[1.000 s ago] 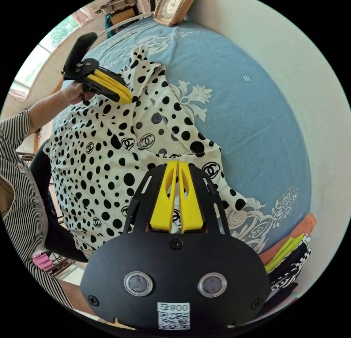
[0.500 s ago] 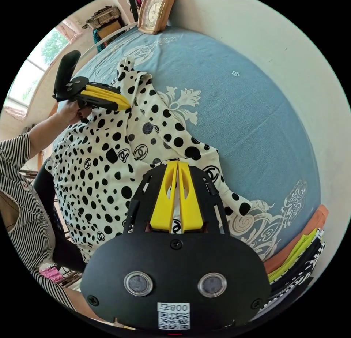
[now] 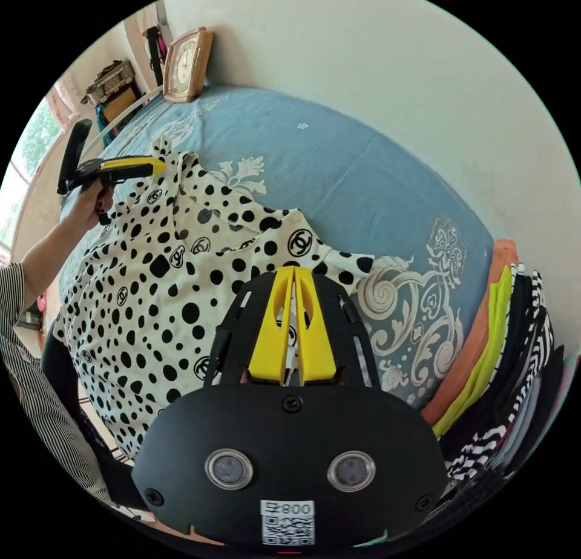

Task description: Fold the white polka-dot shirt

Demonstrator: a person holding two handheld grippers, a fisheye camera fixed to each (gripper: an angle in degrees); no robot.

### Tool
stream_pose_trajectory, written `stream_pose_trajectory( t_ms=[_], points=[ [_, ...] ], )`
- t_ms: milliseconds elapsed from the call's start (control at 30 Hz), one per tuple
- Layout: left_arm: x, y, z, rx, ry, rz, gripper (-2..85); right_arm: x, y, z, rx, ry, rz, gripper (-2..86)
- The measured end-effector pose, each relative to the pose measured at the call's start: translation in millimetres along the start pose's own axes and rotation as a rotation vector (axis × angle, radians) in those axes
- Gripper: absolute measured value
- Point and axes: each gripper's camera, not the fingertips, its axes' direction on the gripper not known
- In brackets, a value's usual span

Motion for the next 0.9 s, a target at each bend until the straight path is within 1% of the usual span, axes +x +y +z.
stream_pose_trajectory(
  t_ms=[67,133,200,233,300,333,400,500,567,700,767,800,867,900],
  points=[
    [-14.1,3.5,2.0,-0.031,-0.025,-0.034,0.1,12.1,17.7,4.5,0.010,0.029,0.065,0.1],
    [-26.0,7.6,10.8,-0.084,-0.002,-0.059,0.1,27.8,37.0,33.0,-0.069,-0.008,0.117,0.1],
    [-33.7,11.5,-1.1,-0.043,0.034,-0.096,0.1,36.6,52.2,34.8,-0.013,-0.060,0.159,0.1],
    [-35.4,14.2,-11.8,-0.004,0.043,-0.094,0.1,40.5,58.9,37.9,-0.021,-0.085,0.181,0.1],
    [-38.1,17.5,-22.5,0.027,-0.002,-0.096,0.2,38.8,70.2,43.5,-0.012,-0.078,0.176,0.2],
    [-42.9,18.7,-21.4,0.009,-0.022,-0.104,0.2,35.7,78.9,46.5,0.004,-0.061,0.169,0.2],
    [-52.8,19.4,-8.6,-0.068,0.031,-0.104,0.2,29.6,92.3,51.3,0.032,-0.027,0.154,0.2],
    [-64.4,23.3,-26.5,-0.032,0.063,-0.133,0.4,25.3,108.6,58.3,0.039,-0.003,0.146,0.2],
    [-69.4,35.1,-58.7,0.046,0.077,-0.137,0.5,30.8,114.2,58.5,0.010,-0.028,0.179,0.1],
    [-81.0,70.8,-101.6,0.070,0.115,-0.146,1.2,35.3,150.5,30.4,0.114,-0.028,0.242,0.0],
    [-82.3,101.4,-111.3,0.018,0.177,-0.132,1.6,27.6,171.5,20.3,0.140,-0.082,0.234,0.0],
    [-81.8,108.4,-110.9,-0.005,0.177,-0.130,1.6,19.0,187.1,18.6,0.152,-0.127,0.230,0.0],
    [-83.3,130.1,-106.3,-0.072,0.172,-0.167,1.5,3.8,208.0,28.3,0.124,-0.174,0.222,0.0],
    [-84.1,133.2,-104.5,-0.083,0.182,-0.170,1.4,-5.0,218.5,42.2,0.070,-0.170,0.219,0.0]
  ],
)
